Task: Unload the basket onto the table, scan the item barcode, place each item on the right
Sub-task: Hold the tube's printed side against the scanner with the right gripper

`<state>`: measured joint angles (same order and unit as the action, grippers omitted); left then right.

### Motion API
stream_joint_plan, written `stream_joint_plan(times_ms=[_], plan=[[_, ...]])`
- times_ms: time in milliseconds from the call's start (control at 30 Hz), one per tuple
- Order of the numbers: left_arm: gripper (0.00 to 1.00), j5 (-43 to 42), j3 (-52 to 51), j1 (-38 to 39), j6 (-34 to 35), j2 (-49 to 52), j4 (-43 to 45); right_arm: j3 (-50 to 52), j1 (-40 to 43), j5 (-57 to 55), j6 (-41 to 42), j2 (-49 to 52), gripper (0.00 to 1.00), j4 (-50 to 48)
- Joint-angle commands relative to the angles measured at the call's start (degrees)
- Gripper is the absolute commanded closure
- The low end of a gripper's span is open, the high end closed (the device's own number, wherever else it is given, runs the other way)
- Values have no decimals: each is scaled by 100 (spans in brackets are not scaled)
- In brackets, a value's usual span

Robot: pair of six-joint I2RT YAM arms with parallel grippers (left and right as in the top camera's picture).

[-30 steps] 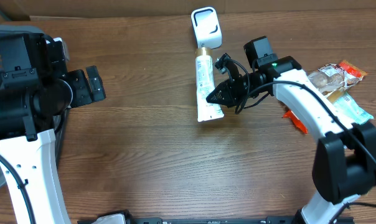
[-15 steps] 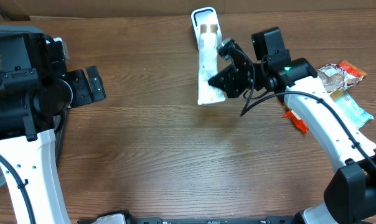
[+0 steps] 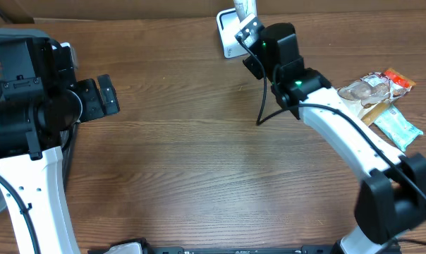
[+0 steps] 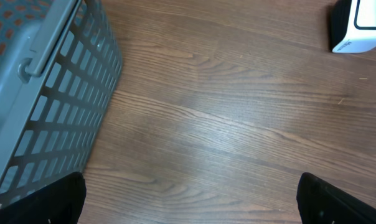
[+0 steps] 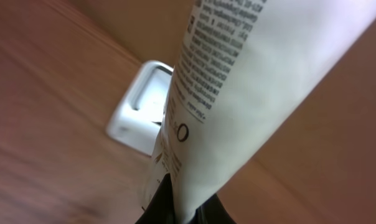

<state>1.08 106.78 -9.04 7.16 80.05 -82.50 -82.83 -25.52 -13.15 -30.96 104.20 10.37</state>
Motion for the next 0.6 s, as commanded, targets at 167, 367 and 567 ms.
stream_joint_plan(times_ms=[167, 367, 567], plan=[[0, -52, -2, -22, 35, 20, 22, -179, 13, -1578, -1762, 984, 96, -1414], [0, -50, -2, -22, 37, 20, 22, -179, 13, -2105, -2981, 1814, 96, -2721], [0, -52, -2, -22, 35, 20, 22, -186, 42, -2194, -3534, 2389, 96, -3650]])
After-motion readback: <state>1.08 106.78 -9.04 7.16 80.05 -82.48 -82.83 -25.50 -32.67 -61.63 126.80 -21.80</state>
